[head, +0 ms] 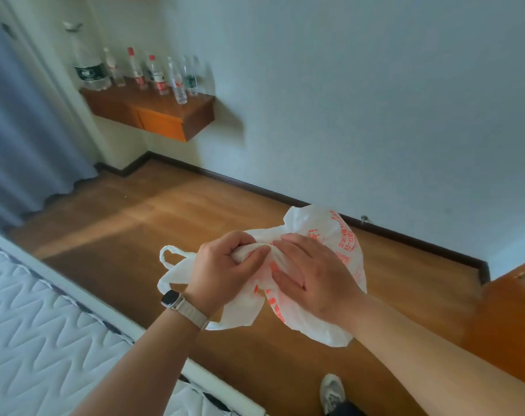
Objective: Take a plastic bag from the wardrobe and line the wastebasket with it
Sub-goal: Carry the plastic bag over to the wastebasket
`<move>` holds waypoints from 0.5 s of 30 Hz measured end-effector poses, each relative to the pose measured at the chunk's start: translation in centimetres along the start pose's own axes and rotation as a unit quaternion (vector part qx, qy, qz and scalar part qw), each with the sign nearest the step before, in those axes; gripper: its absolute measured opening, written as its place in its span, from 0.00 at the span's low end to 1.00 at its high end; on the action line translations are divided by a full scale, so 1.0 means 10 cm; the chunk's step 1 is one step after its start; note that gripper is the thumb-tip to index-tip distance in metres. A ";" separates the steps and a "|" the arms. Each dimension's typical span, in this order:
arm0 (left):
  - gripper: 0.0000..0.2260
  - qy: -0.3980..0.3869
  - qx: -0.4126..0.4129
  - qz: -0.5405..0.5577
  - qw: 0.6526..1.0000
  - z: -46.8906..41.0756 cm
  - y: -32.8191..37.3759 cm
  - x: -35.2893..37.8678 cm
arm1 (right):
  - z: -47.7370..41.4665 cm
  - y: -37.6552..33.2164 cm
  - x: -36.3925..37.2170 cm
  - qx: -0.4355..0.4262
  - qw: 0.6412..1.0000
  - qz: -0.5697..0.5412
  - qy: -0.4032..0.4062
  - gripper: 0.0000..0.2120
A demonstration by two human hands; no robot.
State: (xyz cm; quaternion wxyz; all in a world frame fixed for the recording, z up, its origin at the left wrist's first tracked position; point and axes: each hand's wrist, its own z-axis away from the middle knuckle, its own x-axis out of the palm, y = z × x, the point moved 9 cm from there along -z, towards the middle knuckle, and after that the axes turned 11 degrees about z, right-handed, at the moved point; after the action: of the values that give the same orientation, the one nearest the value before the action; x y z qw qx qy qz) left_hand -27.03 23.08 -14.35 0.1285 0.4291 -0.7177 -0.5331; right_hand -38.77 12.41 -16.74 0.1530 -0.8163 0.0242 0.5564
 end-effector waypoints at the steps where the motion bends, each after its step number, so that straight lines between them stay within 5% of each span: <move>1: 0.08 0.014 -0.008 -0.006 1.000 -0.02 -0.04 -0.05 | -0.09 0.00 0.04 -0.011 1.000 -0.004 -0.004 0.19; 9: 0.12 0.095 -0.055 -0.049 0.993 -0.46 -0.30 -0.10 | -0.82 0.32 0.39 -0.084 0.995 -0.054 -0.032 0.19; 15: 0.05 0.140 -0.106 -0.095 0.980 -1.15 -0.47 0.23 | -1.44 0.97 0.47 -0.125 0.987 -0.084 -0.054 0.19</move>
State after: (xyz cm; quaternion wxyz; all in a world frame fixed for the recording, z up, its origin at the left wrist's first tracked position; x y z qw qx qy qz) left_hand -18.83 13.52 -14.54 0.2217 0.5498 -0.5878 -0.5505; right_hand -26.03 -0.24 -18.38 0.0968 -0.7968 -0.1228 0.5837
